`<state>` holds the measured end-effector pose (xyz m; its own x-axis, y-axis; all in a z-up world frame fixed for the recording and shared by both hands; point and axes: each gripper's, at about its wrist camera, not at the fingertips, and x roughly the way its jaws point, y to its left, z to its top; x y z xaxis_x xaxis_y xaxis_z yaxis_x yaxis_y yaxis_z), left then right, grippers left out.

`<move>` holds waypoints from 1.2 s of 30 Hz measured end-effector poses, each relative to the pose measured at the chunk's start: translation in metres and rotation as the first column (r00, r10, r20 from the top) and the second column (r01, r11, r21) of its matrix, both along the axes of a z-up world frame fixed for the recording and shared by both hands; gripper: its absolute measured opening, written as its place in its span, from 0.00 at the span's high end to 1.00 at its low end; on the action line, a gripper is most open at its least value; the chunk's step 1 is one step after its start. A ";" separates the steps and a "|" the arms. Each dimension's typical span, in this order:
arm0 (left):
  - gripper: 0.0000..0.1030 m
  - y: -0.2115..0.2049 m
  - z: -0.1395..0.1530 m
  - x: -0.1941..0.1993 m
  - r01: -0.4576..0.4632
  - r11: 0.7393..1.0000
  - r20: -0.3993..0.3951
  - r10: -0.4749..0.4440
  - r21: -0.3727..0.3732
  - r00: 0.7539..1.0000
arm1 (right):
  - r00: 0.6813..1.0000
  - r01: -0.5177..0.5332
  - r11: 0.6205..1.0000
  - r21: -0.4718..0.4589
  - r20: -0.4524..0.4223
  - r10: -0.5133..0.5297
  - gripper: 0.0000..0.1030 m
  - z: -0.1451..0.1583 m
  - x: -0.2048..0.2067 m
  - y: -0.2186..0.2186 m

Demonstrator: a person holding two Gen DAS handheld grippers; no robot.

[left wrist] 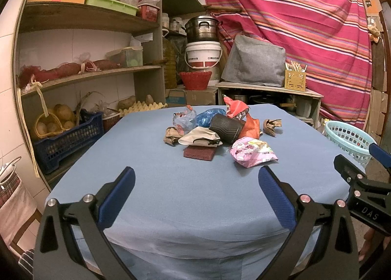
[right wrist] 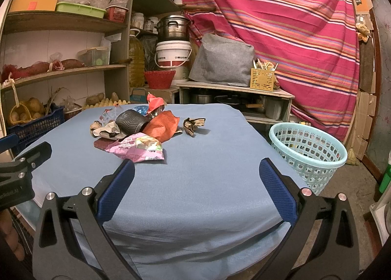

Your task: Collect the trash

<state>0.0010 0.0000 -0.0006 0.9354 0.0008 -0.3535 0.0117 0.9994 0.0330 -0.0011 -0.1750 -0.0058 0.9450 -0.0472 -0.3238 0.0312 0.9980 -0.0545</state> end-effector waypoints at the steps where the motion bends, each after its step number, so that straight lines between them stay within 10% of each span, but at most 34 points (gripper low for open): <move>1: 0.04 0.000 0.000 0.000 0.000 1.000 0.000 0.000 0.000 1.000 | 1.000 0.001 1.000 0.000 0.001 -0.001 0.04 0.000 0.000 0.000; 36: 0.04 0.004 -0.010 0.001 0.003 1.000 -0.010 -0.003 -0.006 1.000 | 1.000 0.006 1.000 0.005 -0.002 -0.006 0.04 0.003 0.000 -0.004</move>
<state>0.0024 0.0044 -0.0106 0.9320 -0.0039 -0.3624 0.0148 0.9995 0.0274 -0.0009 -0.1786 -0.0028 0.9441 -0.0509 -0.3256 0.0367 0.9981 -0.0497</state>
